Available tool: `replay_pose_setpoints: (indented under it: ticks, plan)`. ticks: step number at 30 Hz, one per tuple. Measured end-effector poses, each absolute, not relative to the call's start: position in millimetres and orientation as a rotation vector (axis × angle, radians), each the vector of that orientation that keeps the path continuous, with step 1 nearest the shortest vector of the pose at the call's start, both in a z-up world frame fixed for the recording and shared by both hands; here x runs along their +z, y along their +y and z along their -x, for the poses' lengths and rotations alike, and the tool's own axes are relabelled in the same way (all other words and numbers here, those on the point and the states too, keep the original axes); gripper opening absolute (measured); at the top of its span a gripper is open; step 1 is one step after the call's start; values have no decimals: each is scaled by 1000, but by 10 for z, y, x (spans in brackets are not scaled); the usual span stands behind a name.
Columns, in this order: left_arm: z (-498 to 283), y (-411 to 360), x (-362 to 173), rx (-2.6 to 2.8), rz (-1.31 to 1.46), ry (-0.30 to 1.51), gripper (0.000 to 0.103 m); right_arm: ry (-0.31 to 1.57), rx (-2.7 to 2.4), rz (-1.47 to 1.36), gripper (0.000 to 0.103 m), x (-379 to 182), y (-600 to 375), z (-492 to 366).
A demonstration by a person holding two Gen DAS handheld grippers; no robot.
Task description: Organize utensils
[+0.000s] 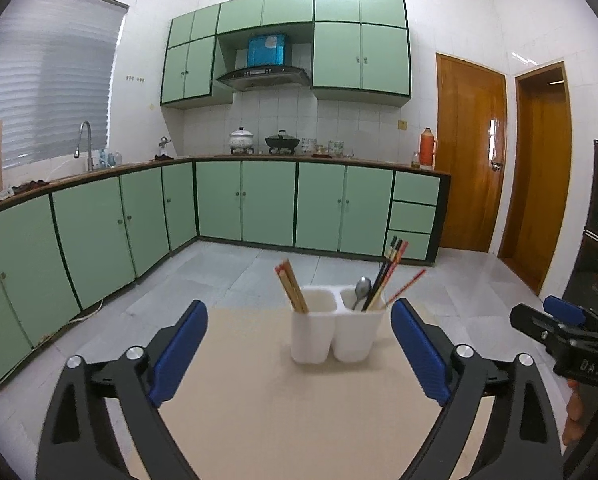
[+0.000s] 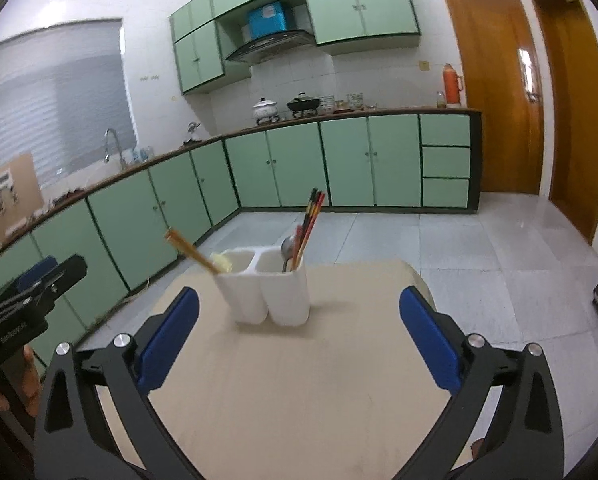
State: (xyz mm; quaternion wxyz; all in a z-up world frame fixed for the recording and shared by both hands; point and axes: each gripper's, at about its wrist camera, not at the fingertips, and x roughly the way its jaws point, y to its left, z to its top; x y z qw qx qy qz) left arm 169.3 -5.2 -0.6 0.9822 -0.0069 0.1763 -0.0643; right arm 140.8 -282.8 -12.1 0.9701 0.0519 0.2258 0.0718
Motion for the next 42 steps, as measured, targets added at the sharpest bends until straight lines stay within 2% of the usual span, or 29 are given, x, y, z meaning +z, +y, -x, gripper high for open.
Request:
replay_pose_setpoints:
  ticks: [3,17,42]
  plan:
    - [-1552,-23,-19,-138,31,361,97,455,160,-71,97,-105,-2719,-1265]
    - [-1090,-29,132,-146,-2,308,97,400,199,-37,97,191,-2559,-880]
    - [-855,24,263,-134,9,250,97,350,213,-9,97,397,-2439,-733]
